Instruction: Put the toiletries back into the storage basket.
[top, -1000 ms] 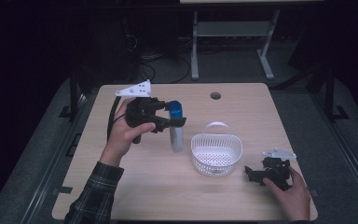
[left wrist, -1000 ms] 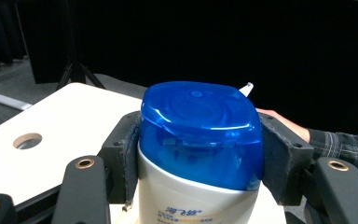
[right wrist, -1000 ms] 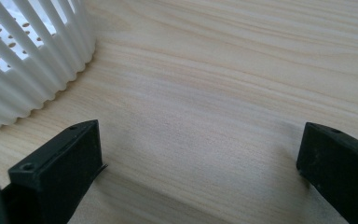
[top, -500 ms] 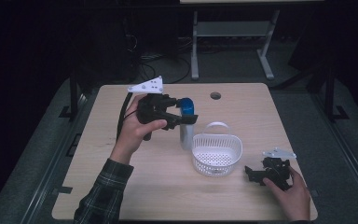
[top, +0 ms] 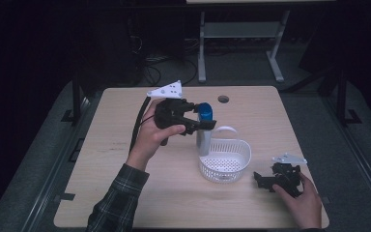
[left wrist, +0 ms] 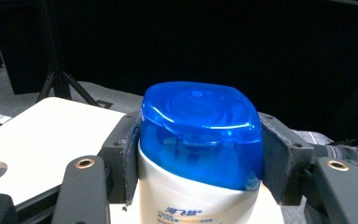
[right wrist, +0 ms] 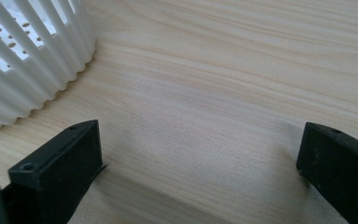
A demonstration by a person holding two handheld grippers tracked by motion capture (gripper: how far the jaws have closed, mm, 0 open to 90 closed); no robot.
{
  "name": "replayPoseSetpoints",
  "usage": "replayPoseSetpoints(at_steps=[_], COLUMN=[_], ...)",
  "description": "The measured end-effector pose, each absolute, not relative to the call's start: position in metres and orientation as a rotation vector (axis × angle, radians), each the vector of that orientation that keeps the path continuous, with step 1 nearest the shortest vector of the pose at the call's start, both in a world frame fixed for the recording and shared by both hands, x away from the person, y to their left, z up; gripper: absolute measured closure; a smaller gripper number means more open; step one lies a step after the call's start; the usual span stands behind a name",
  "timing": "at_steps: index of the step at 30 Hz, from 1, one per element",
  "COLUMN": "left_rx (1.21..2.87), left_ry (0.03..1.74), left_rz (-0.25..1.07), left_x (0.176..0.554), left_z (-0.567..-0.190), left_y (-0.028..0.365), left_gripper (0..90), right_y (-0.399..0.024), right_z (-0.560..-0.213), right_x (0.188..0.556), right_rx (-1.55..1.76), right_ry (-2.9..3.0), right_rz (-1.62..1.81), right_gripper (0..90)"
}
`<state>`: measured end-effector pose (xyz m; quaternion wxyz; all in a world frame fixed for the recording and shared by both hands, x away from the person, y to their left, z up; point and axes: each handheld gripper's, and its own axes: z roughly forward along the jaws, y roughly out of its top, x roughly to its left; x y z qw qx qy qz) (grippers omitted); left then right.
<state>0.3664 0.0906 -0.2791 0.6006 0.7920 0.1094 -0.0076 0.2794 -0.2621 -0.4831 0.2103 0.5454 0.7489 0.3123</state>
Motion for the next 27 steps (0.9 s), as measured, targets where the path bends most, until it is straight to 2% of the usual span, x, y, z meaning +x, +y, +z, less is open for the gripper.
replayPoseSetpoints(at_steps=[27], left_rx=[1.866], left_ry=[0.240], left_rz=[-0.053], left_x=[0.368], left_z=[-0.324], left_y=[0.075], left_gripper=[38.2], right_y=[-0.262], right_z=[-0.483], right_x=[0.279], right_rx=[1.516], right_ry=[2.084], right_rz=[0.867], right_gripper=[0.0])
